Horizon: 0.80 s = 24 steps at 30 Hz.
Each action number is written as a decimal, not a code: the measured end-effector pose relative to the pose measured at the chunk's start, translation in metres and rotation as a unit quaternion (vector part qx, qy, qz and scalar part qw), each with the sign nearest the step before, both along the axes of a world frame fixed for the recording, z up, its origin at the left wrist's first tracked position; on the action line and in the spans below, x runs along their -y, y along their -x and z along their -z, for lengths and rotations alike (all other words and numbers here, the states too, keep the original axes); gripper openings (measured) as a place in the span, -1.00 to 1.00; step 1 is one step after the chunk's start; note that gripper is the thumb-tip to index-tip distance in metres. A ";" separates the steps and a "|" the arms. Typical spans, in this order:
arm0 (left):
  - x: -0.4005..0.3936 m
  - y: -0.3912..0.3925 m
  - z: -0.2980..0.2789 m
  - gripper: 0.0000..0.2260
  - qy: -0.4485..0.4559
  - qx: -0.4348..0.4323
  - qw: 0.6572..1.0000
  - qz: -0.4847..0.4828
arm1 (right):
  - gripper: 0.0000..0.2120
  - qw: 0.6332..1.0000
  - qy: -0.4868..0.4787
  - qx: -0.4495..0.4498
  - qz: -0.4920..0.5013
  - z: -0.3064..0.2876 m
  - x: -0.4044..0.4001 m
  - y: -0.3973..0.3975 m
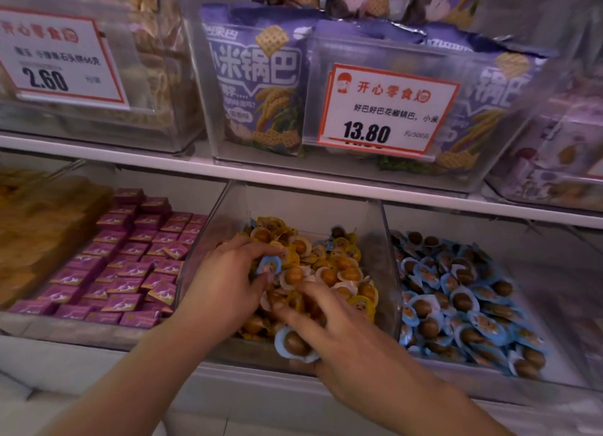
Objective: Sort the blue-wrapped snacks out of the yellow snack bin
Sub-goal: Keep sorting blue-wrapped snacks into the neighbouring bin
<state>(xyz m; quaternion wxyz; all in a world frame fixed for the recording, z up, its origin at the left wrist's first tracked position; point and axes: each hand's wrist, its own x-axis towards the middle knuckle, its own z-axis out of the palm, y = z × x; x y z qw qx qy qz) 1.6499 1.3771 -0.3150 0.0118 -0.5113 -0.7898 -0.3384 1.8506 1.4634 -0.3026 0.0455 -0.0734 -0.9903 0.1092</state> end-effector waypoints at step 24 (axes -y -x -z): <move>-0.018 -0.089 -0.036 -0.72 -0.231 0.102 0.962 0.106 | -0.74 0.590 0.735 -0.279 0.185 -0.053 -0.013 -0.012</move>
